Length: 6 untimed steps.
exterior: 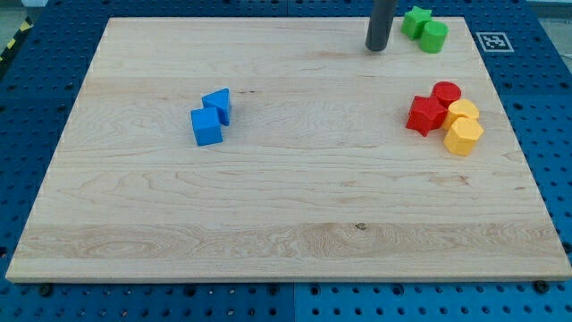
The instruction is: Nudge the group of blocks down a bit
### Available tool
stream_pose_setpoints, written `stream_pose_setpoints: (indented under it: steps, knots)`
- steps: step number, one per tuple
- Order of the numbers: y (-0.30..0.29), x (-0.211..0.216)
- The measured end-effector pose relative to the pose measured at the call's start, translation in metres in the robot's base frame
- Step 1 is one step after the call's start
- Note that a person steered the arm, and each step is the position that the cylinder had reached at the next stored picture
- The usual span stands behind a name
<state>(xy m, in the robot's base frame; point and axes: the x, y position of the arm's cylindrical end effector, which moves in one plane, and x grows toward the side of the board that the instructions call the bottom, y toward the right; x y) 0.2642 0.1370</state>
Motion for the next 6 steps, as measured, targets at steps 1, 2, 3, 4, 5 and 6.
stream_pose_setpoints:
  steps: [1, 2, 3, 4, 5, 6]
  knots:
    - [0.000, 0.008]
    - [0.000, 0.012]
    - [0.011, 0.017]
    - [0.045, 0.040]
    - [0.085, 0.050]
    - [0.089, 0.053]
